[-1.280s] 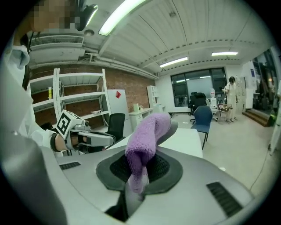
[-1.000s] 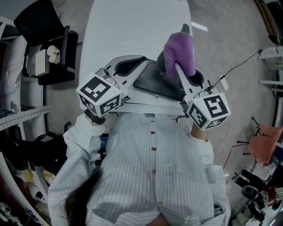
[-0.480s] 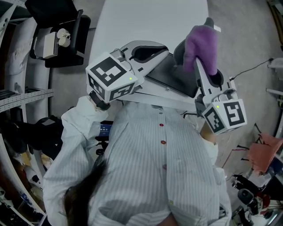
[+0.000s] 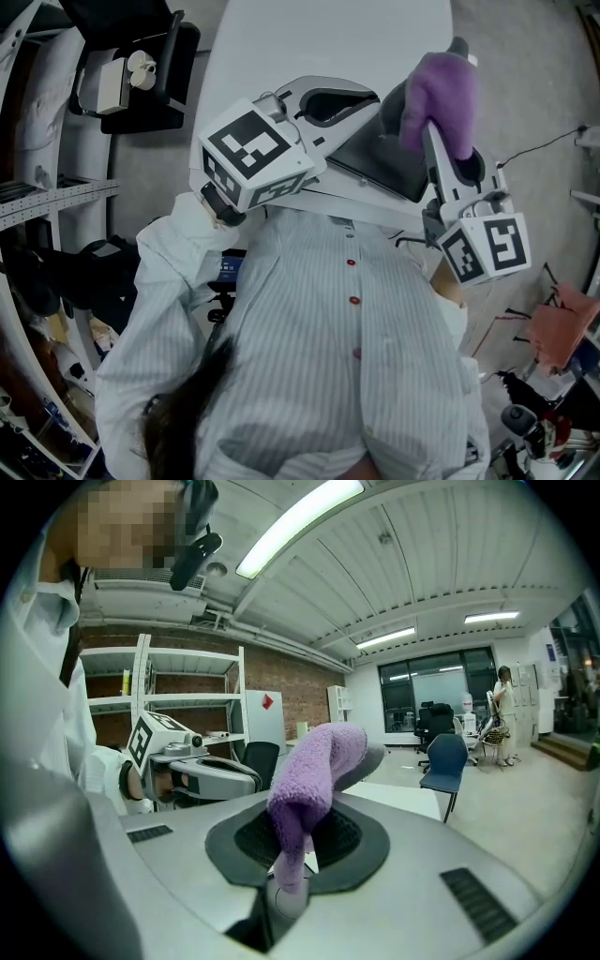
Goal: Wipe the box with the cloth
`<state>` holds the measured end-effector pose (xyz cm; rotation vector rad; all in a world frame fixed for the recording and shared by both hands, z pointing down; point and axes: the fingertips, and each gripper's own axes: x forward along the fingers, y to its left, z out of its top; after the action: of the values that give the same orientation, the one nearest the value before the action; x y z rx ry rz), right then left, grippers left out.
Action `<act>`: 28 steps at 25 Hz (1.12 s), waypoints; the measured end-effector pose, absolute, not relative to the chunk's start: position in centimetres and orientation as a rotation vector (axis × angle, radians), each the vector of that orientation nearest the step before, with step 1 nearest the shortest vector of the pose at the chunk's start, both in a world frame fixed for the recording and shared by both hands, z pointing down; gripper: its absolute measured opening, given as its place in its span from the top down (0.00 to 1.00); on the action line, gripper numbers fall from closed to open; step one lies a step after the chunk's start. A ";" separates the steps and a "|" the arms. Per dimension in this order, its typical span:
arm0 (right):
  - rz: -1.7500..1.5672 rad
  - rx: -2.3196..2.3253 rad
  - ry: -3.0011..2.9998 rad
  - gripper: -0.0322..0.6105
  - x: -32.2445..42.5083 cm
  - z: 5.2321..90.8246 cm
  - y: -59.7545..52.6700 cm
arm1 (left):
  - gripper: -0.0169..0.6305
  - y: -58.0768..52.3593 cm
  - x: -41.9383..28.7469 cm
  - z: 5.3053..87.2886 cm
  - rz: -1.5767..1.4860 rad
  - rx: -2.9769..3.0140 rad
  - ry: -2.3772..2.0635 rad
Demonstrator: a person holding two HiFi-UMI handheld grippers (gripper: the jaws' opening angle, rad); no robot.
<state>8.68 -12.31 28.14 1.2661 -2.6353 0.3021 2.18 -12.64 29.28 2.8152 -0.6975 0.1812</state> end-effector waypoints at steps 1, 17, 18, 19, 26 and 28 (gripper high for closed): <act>0.300 1.264 -2.635 0.88 8.6 28.1 -12.2 | 0.94 -12.5 2.3 29.2 0.183 2.818 -0.694; 0.310 1.240 -2.635 0.88 9.6 28.5 -11.8 | 0.94 -12.0 4.5 29.1 0.198 2.840 -0.666; 0.311 1.239 -2.635 0.88 9.6 28.6 -11.8 | 0.94 -11.9 4.5 29.2 0.198 2.841 -0.662; 0.311 1.237 -2.635 0.88 9.5 28.6 -11.7 | 0.94 -11.9 4.6 29.3 0.199 2.841 -0.659; 0.317 1.220 -2.637 0.88 9.6 29.0 -12.0 | 0.94 -11.9 5.0 29.6 0.209 2.840 -0.643; 0.321 1.215 -2.638 0.88 9.6 29.1 -12.0 | 0.94 -11.9 5.0 29.7 0.219 2.840 -0.640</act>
<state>9.59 -12.05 29.10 1.2152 -2.6381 0.3211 5.03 -11.92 29.70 2.8399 -0.6397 0.2185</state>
